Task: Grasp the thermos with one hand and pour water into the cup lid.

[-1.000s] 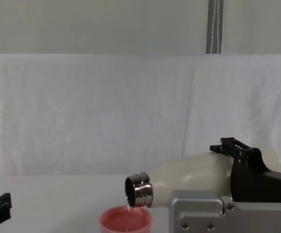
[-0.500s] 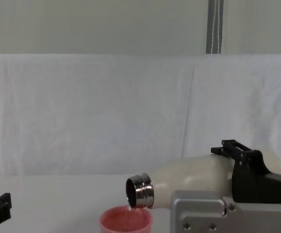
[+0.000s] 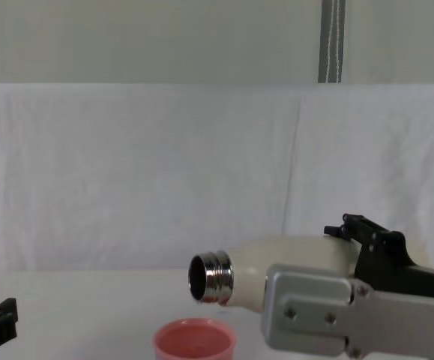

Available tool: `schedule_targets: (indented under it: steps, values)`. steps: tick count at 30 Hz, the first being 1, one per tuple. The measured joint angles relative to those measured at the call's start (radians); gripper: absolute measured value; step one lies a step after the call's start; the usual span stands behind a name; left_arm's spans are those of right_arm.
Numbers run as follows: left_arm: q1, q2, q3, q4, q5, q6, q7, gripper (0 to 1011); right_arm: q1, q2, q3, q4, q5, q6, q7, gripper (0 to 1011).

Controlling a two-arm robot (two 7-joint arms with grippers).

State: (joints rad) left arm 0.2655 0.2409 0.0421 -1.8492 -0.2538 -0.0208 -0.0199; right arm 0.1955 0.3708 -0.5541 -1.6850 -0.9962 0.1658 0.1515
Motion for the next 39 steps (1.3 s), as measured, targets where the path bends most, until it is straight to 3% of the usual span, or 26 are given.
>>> schedule_targets:
  steps: [6,19,20,25,39]
  values:
    - [0.0,0.0,0.0,0.0,0.0,0.0,0.0,1001,-0.015,-0.017,0.029,-0.013,0.065,-0.01,0.003,959]
    - [0.0,0.0,0.0,0.0,0.0,0.0,0.0,1001,-0.056,-0.075,0.135,-0.035,0.295,-0.048,0.027,959]
    - [0.0,0.0,0.0,0.0,0.0,0.0,0.0,1001,-0.056,-0.075,0.135,-0.035,0.295,-0.048,0.027,959]
    - [0.0,0.0,0.0,0.0,0.0,0.0,0.0,1001,-0.076,-0.102,0.19,-0.043,0.42,-0.067,0.042,960]
    - [0.0,0.0,0.0,0.0,0.0,0.0,0.0,1001,-0.101,-0.153,0.276,-0.055,0.68,-0.082,0.09,959]
